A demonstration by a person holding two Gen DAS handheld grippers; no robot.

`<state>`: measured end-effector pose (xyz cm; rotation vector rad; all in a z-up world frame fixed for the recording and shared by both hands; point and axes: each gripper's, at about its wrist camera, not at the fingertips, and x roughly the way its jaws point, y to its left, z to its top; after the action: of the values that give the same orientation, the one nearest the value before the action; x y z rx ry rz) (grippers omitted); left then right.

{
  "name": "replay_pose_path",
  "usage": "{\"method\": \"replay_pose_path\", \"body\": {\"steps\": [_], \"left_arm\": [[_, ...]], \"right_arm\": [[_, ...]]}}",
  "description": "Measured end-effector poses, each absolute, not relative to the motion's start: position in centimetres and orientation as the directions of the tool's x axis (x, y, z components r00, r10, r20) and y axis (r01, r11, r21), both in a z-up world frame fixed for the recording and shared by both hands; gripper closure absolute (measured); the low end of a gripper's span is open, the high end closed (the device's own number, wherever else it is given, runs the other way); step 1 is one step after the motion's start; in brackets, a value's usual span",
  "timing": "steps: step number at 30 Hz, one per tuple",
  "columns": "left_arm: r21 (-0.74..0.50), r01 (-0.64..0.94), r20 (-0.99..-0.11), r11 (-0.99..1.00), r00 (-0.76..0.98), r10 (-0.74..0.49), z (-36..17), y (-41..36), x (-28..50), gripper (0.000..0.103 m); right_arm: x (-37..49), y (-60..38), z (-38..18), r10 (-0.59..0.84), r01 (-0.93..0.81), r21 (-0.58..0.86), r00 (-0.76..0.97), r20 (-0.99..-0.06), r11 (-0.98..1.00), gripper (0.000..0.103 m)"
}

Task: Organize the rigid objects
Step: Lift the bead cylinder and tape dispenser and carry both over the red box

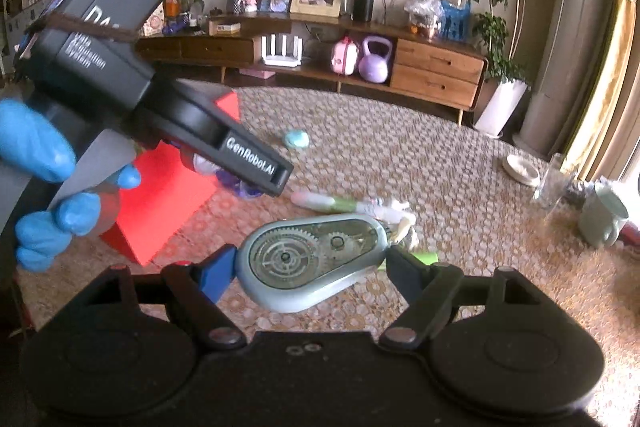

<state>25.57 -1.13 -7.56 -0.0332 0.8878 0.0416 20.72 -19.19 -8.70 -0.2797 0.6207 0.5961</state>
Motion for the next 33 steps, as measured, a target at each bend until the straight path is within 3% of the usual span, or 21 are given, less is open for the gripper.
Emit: {"method": "replay_pose_path", "body": {"steps": [16, 33], "left_arm": [[-0.010, -0.041, -0.733, 0.999, 0.680, 0.020, -2.6, 4.1, 18.6, 0.035], [0.022, -0.108, -0.745, 0.994, 0.662, 0.089, -3.2, 12.4, 17.1, 0.035]], "right_arm": [[17.0, -14.2, -4.1, 0.486, -0.643, -0.092, 0.658, -0.576, 0.761, 0.023], [17.7, -6.1, -4.5, 0.531, -0.730, -0.128, 0.593, -0.605, 0.671, 0.023]]}}
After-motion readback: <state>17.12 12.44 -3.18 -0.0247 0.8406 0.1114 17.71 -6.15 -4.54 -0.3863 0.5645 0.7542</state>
